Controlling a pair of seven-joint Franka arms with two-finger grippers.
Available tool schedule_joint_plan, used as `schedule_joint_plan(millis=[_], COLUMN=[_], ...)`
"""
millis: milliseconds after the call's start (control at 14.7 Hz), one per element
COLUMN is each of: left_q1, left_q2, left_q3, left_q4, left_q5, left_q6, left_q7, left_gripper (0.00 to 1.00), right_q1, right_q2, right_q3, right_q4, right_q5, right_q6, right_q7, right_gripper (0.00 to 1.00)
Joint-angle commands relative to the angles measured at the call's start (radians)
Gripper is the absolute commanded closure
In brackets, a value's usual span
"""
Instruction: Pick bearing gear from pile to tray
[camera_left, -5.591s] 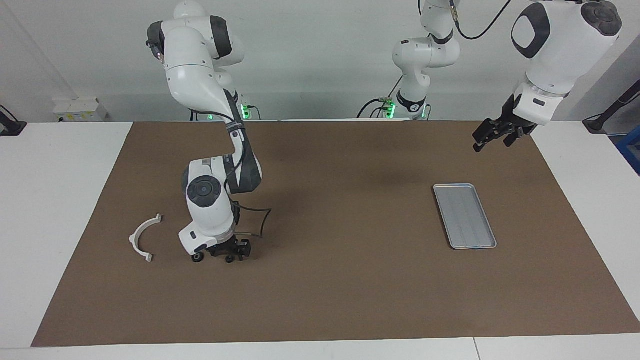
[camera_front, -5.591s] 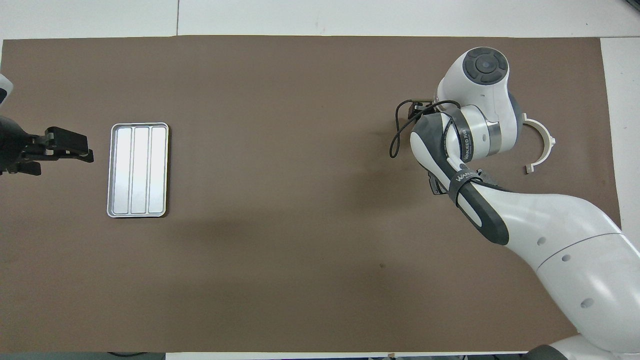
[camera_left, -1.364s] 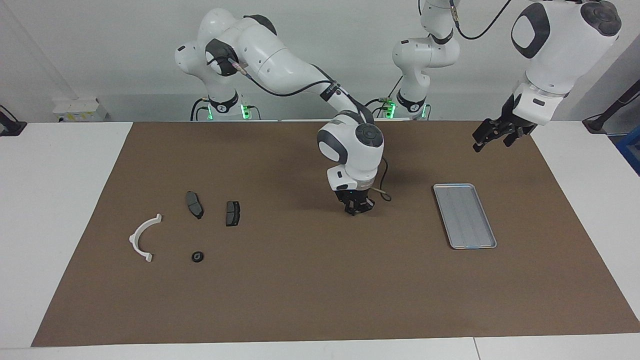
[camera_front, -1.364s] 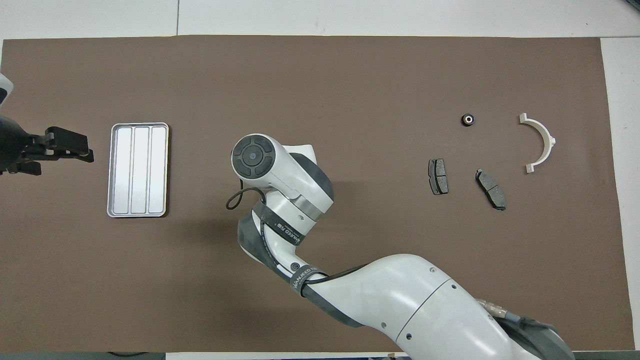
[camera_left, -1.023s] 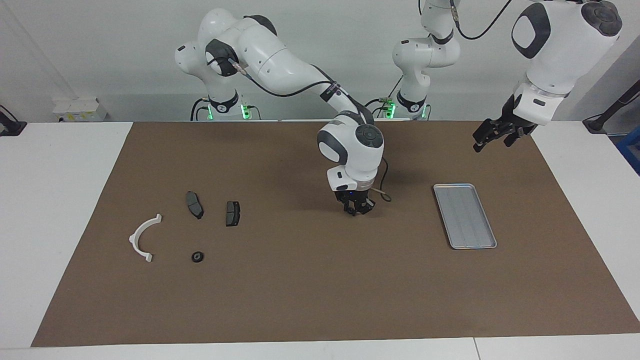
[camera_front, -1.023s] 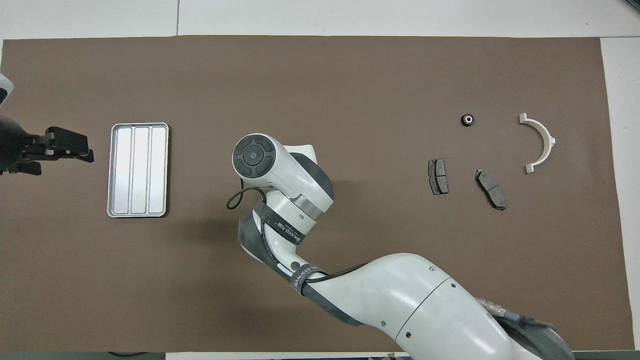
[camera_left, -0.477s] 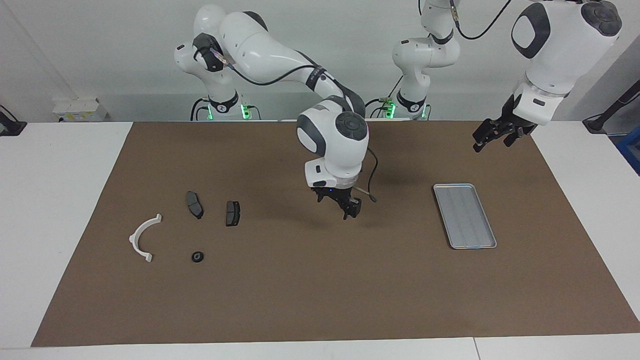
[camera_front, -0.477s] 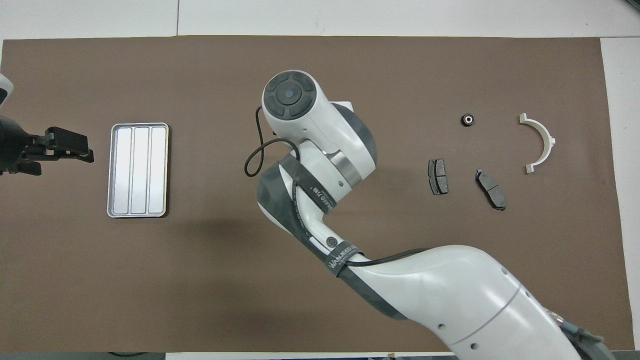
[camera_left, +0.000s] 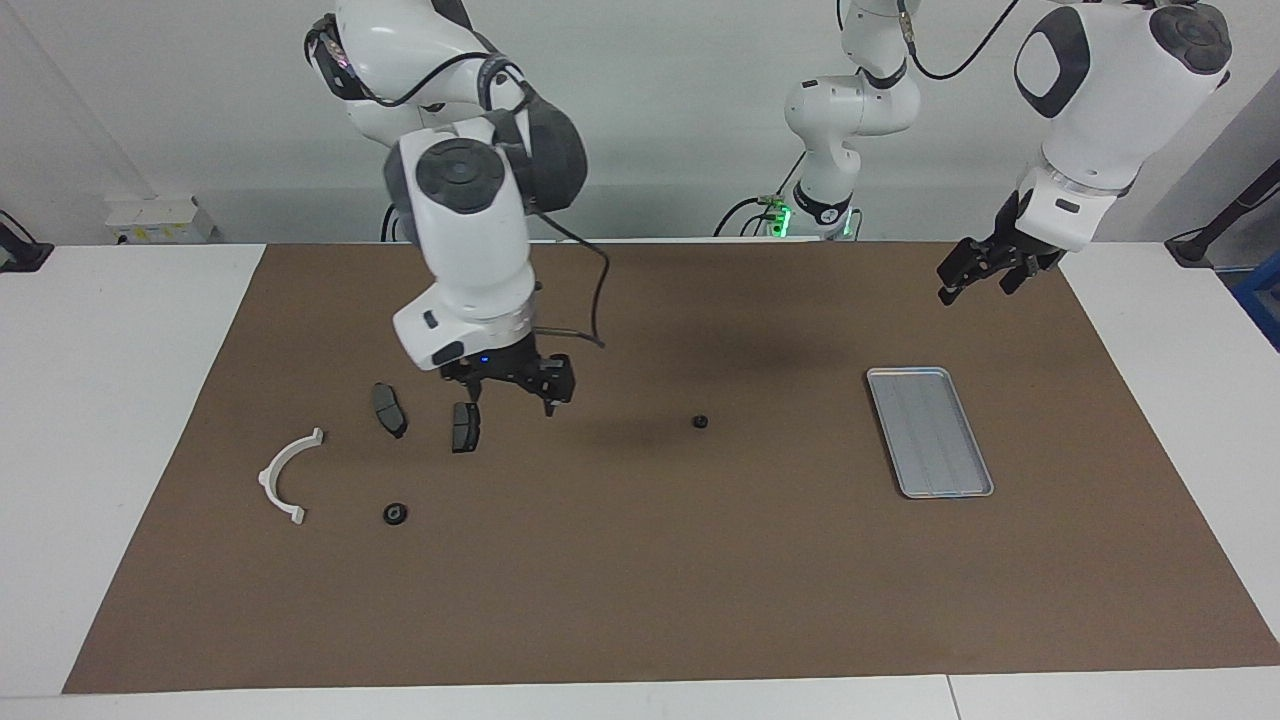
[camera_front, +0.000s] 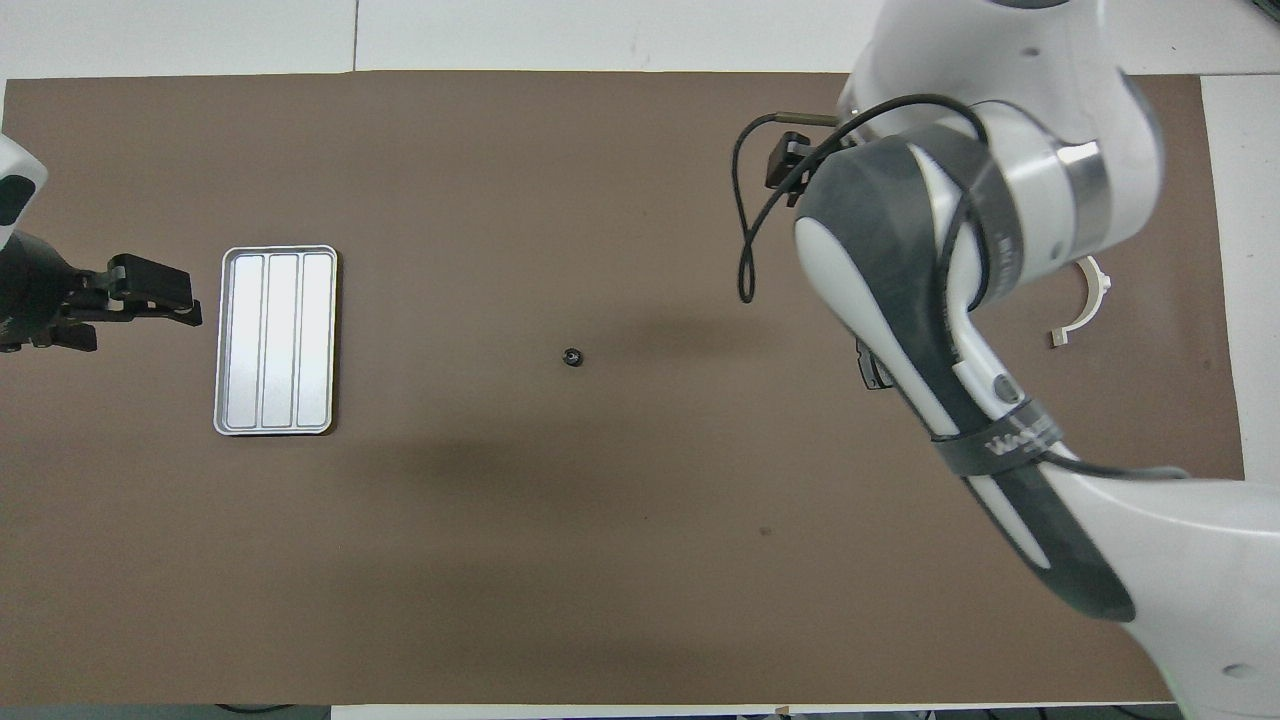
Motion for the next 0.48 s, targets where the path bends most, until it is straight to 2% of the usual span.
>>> schedule_joint_plan(millis=[0, 205, 341, 409], left_q1=[-0.115, -0.246, -0.320, -0.347], left_q2=[0.056, 0.144, 0.183, 0.230], left_q3=[0.006, 0.004, 0.003, 0.004], left_q4=[-0.011, -0.031, -0.076, -0.071], left_q5=[0.006, 0.001, 0.000, -0.002], left_q6=[0.063, 0.194, 0.294, 0.325], left_q7=[-0.170, -0.322, -0.387, -0.428], left_gripper=[0.00, 0.00, 0.00, 0.00], right_q1=[-0.103, -0.181, -0.215, -0.226], right_q2=[-0.015, -0.040, -0.052, -0.052], right_q3=[0.014, 0.012, 0.012, 0.011], right_q4=[-0.063, -0.152, -0.236, -0.279], right_q5=[0.015, 0.006, 0.001, -0.002], right_q6=[0.016, 0.082, 0.167, 0.218], right_q7=[-0.214, -0.303, -0.311, -0.311], right_gripper=[0.00, 0.00, 0.00, 0.00])
